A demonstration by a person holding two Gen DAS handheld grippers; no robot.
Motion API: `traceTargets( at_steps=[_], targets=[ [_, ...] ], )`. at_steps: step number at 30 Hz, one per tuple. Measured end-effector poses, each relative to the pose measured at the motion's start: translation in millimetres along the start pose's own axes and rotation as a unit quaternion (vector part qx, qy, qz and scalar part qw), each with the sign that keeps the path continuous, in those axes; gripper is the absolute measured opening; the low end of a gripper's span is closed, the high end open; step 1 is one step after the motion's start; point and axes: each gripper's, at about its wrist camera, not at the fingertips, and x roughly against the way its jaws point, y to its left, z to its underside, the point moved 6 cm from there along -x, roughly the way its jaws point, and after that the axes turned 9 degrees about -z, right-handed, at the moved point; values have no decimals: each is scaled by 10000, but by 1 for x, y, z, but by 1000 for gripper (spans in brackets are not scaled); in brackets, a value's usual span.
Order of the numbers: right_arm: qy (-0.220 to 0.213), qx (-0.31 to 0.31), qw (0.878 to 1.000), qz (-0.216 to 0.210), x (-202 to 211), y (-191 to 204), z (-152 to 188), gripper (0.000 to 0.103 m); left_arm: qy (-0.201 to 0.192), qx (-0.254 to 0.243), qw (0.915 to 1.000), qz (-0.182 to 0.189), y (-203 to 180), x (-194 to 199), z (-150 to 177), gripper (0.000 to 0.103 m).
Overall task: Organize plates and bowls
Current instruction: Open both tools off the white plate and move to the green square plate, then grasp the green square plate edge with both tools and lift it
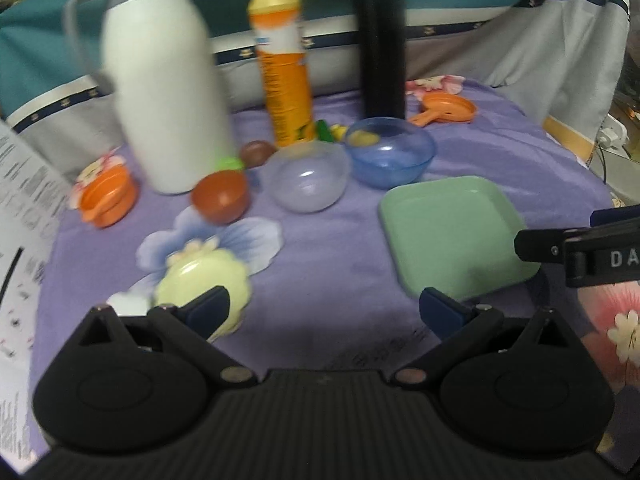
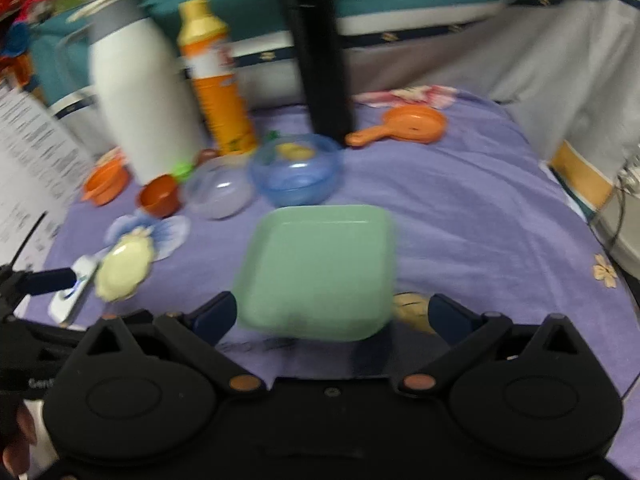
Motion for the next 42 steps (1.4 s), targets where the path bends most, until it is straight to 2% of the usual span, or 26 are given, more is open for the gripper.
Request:
traceTargets(
  at_steps=[4,7,11,18,21,23,25,28,31,32,35,42],
  targets=[
    [160,-250,9994,165,-16,-26,-7,103,11,-73,10000,65,-16,-14,-9,103],
    [153,-351,9992,95,-24,-39,-12,103,52,-99,9999,120,-24,-26,-14,103],
    [175,-477,9987,18,-41,-47,-21,92,141,-62,9997,208,-32,-41,-18,102],
    [412,-559,9975,87,-66,-53,-25,69,246,-74,9991,341,-42,-58,-24,93],
    [484,-553,9973,68,-73,-52,-24,59,290,-46,9987,424,-46,-62,-25,86],
    [515,-558,9971,42,-77,-52,-22,49,327,-53,9983,483,-49,-64,-25,81],
    [541,-552,9970,60,-79,-51,-22,44,363,-65,9978,553,-52,-66,-25,72],
    [534,-533,9971,69,-83,-50,-21,29,423,-69,9970,649,-55,-69,-24,59],
    [523,-508,9973,23,-83,-50,-21,22,503,-60,9958,758,-59,-72,-22,45],
    [522,-492,9974,8,-84,-50,-21,19,518,-67,9956,784,-60,-72,-22,43],
    [511,-420,9978,13,-85,-47,-21,19,528,-101,9950,838,-63,-73,-21,36],
    [452,-221,9987,100,-87,-44,-21,19,555,-109,9952,794,-66,-76,-19,36]
  ],
)
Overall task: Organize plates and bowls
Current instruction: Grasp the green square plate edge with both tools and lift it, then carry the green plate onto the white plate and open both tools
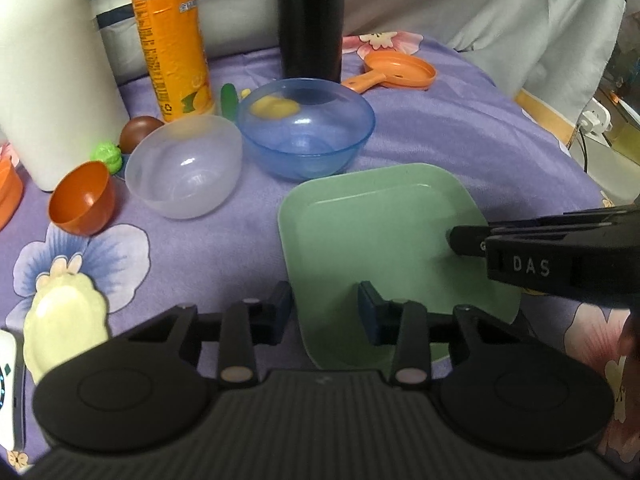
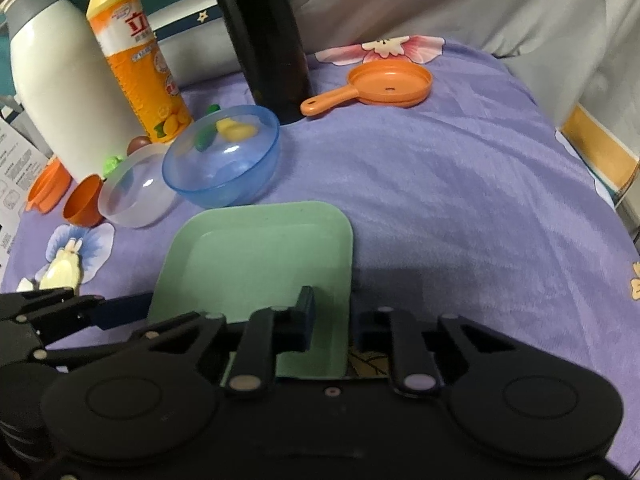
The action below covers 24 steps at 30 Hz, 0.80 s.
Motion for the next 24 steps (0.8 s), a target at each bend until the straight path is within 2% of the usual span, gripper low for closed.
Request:
traceTargets(
  at_steps=[7,13,24],
  targets=[
    [-15,101,9999,76,-2,3,-2,20,7,19,10000,-25,-1,0,-1,38],
    [30,-24,9999,132,3,6,0,20,18,-30,9998,-203,0,9,2,32],
    [-58,84,9999,98,40,36,9,20,1,188,9993,-335,20,50,8,31]
  ],
)
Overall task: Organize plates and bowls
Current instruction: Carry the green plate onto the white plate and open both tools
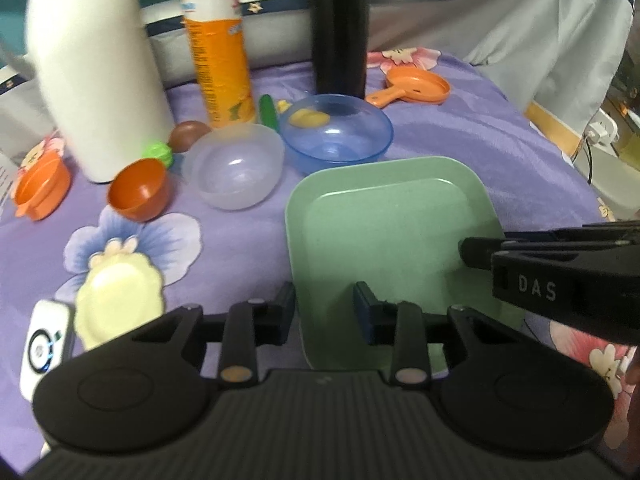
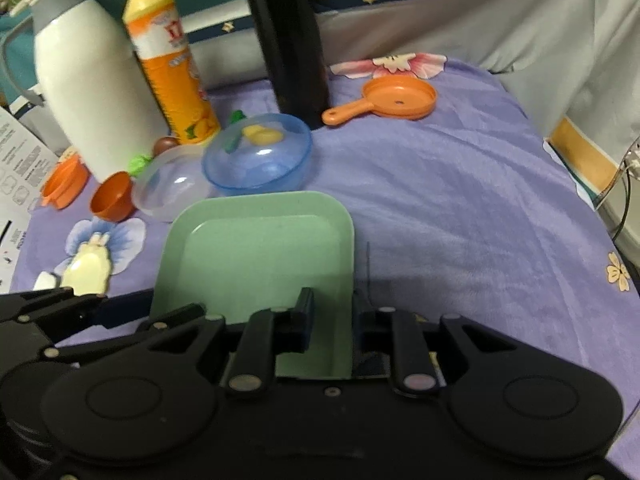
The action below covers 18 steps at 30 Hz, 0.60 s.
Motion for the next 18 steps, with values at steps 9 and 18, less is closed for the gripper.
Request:
traceTargets(
  at_steps=[9,18],
  targets=[
    [-51,232,9996,-181,37,40,11,20,-163,253,9994,-194,38,46,11,31],
    [-127,565,9975,-399,73,95,25,20,-338,497,9974,-399,83,88,30,31]
  ],
)
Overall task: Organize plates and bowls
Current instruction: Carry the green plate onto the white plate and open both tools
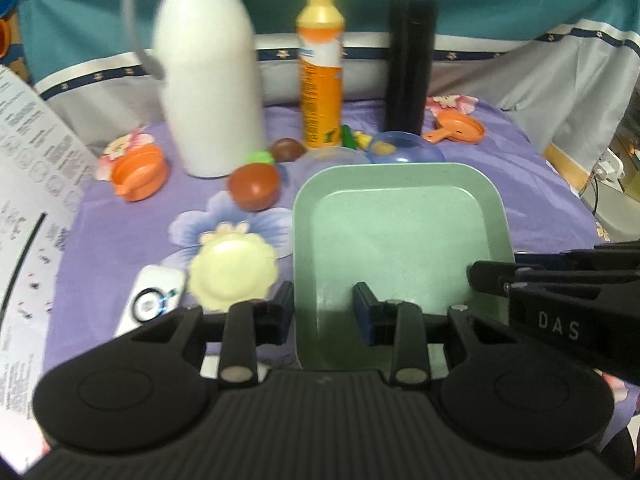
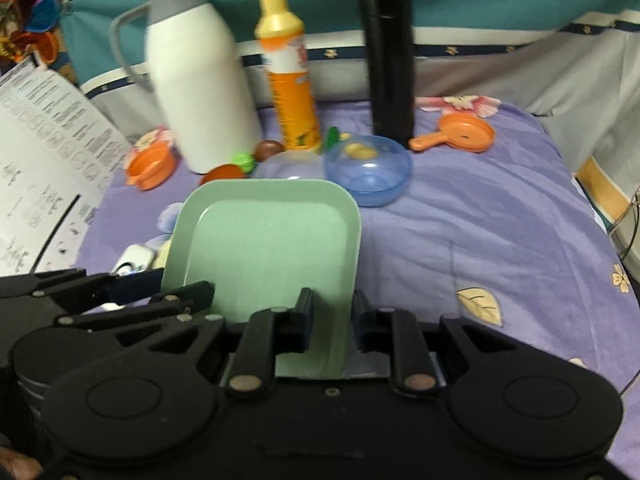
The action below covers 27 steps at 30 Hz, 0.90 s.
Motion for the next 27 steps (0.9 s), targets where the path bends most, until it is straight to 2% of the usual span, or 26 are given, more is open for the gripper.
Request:
traceTargets(
  at_steps=[12,21,27],
  targets=[
    [265,314,9982,-446,7,83,24,20,7,198,9993,-307,69,35,38,31],
    [732,482,9933,-749,-12,131,53,20,313,345,9980,-426,113,39,85,31],
    [1048,550,9897,-810,-30,145,68,20,562,414,9968,-376,127,33,110,32]
  ],
)
